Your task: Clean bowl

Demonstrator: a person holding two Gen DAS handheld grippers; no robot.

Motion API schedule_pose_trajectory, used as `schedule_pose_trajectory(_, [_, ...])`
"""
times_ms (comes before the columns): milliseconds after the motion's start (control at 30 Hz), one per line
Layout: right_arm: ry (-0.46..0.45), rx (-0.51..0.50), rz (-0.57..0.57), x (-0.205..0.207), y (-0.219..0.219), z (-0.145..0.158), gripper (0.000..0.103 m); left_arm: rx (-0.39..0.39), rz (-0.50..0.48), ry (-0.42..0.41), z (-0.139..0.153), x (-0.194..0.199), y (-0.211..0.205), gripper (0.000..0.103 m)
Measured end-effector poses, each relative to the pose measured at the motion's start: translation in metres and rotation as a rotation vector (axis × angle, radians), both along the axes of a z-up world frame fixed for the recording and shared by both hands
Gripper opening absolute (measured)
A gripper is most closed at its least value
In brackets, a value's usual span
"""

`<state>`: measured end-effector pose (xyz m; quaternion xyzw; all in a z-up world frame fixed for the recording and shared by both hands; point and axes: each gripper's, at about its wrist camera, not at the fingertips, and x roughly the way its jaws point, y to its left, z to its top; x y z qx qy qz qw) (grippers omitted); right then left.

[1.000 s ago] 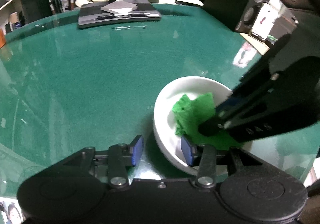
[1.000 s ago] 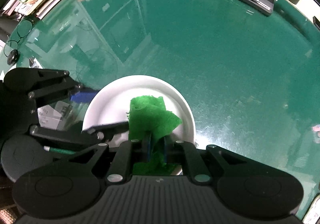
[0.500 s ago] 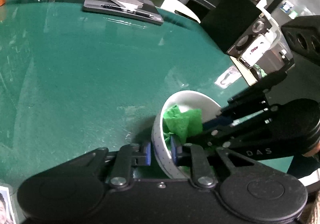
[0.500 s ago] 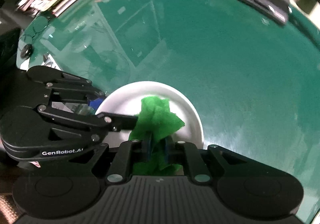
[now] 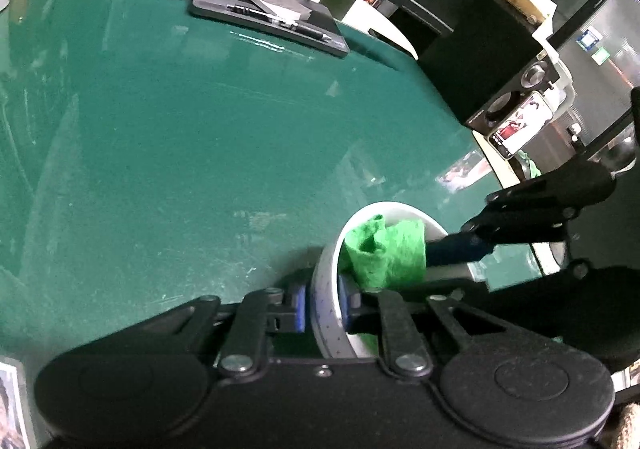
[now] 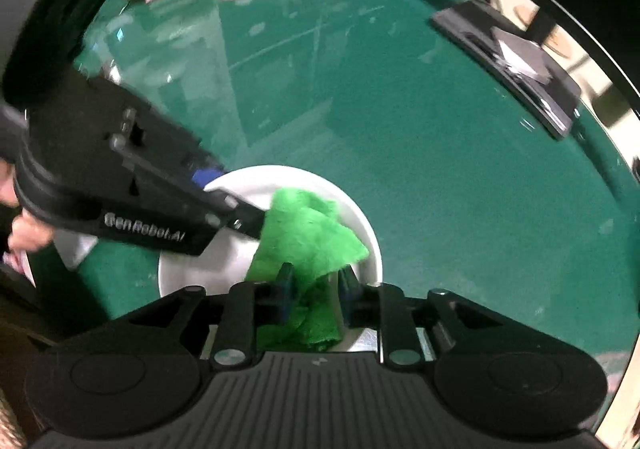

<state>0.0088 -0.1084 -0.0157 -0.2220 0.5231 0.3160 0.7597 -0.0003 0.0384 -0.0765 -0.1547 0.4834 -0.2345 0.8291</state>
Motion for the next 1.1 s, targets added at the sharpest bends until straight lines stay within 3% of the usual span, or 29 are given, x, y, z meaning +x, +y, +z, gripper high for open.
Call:
schedule_pose_trajectory(233, [-0.095,0.069,0.066,-0.008,-0.006,0.025,0.022,0.015,-0.011,-0.008,0.001,0.002,-0.001,0.018])
schedule_pose_trajectory(367, [-0.051,0.129,0.110,-0.009,-0.004,0.028,0.019,0.016,-0.010,-0.009,0.001,0.002,-0.001,0.018])
schedule_pose_trajectory(467, [-0.012,0.094,0.159,-0.009,0.008,0.011,0.018,0.016,-0.012,-0.010,0.001,0.001,-0.001,0.018])
schedule_pose_trajectory(600, [0.022,0.052,0.119,0.002,0.014,-0.011,0.009,0.012,-0.012,-0.009,0.001,0.000,0.001,0.018])
schedule_pose_trajectory(767, [0.080,0.049,0.048,0.014,0.011,-0.018,0.009,-0.058,0.013,0.019,-0.004,0.002,0.009,0.018])
schedule_pose_trajectory(900, [0.084,0.036,0.169,0.001,0.019,-0.018,0.010,-0.116,0.042,0.043,-0.006,0.007,0.015,0.018])
schedule_pose_trajectory(1100, [0.078,0.033,0.171,0.002,0.024,-0.018,0.011,-0.125,0.048,0.056,-0.009,0.009,0.014,0.017])
